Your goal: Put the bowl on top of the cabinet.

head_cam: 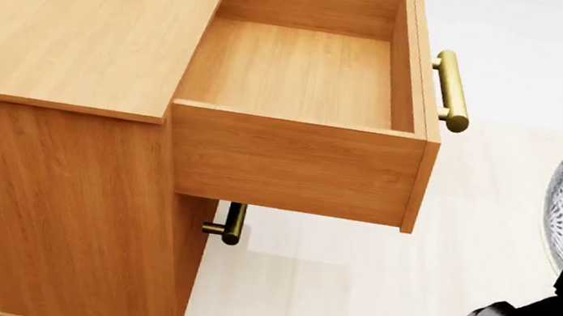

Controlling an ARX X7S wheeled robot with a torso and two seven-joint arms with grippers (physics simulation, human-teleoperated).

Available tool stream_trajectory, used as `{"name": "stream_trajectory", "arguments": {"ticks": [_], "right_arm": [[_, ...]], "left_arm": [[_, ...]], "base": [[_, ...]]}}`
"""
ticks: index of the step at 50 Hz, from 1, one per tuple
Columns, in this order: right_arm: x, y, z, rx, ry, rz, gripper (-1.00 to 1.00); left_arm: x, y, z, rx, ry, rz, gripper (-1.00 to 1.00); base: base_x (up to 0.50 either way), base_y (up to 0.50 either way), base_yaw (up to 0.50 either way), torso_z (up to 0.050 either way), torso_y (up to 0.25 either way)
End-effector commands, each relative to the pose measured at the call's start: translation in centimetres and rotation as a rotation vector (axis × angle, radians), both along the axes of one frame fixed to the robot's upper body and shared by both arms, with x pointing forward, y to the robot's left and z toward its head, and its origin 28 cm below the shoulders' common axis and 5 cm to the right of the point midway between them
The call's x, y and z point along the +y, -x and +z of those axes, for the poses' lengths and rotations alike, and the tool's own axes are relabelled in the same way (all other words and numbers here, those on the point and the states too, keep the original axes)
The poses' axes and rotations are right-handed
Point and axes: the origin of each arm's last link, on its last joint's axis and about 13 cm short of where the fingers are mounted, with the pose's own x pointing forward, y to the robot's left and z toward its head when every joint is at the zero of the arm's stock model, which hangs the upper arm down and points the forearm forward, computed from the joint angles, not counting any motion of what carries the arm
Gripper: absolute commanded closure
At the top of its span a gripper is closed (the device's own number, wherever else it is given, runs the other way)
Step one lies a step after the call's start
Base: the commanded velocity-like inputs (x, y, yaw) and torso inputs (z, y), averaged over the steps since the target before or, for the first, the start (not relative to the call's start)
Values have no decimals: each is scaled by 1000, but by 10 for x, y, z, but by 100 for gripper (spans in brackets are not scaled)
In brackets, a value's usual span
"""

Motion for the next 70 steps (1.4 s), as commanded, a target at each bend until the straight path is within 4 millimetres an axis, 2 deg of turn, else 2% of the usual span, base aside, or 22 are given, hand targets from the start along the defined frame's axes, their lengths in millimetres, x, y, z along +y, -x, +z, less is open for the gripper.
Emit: {"name": "stream_trajectory", "arguments": {"ticks": [1,5,6,8,11,20,29,39,47,52,56,60,63,64,70], "right_arm": [[14,-1,42,-81,118,82,100],[15,-1,57,-112,135,111,100],[15,1,63,-133,159,162,100],[15,1,68,-147,117,162,100],[15,2,79,-180,117,254,100],[9,9,119,-280,144,360,100],[14,4,140,-244,218,518,100],[22,4,178,-183,414,676,100],[28,0,195,-122,575,782,100],[34,-3,206,-102,669,853,100],[47,-11,217,-16,724,925,100],[56,-16,229,-13,742,936,100],[66,-24,242,48,762,978,100],[73,-27,251,134,784,1020,100],[93,-37,271,260,785,1065,100]], "left_arm": [[1,0,1,-3,3,1,-100],[1,0,2,-3,6,3,-100],[1,1,2,-4,7,3,-100],[2,0,2,-5,8,3,-100],[1,1,3,-6,9,3,-100],[1,2,4,-5,10,1,-100],[0,2,4,-5,7,-1,-100],[0,3,4,-5,6,0,-100],[-1,3,3,-4,2,-5,-100],[-2,2,2,-3,-1,-7,-100],[-3,2,0,0,-4,-9,-100],[-2,3,2,-1,-2,-8,-100],[-2,2,1,1,0,-5,-100],[-2,2,1,2,0,-6,-100],[-1,1,0,3,4,-4,-100]], "base": [[0,0,0,0,0],[0,0,0,0,0],[0,0,0,0,0],[0,0,0,0,0],[0,0,0,0,0],[0,0,0,0,0],[0,0,0,0,0],[0,0,0,0,2],[0,0,0,0,0],[0,0,0,0,0],[0,0,0,0,0],[0,0,0,0,0],[0,0,0,0,0],[0,0,0,0,0],[0,0,0,0,0]]}}
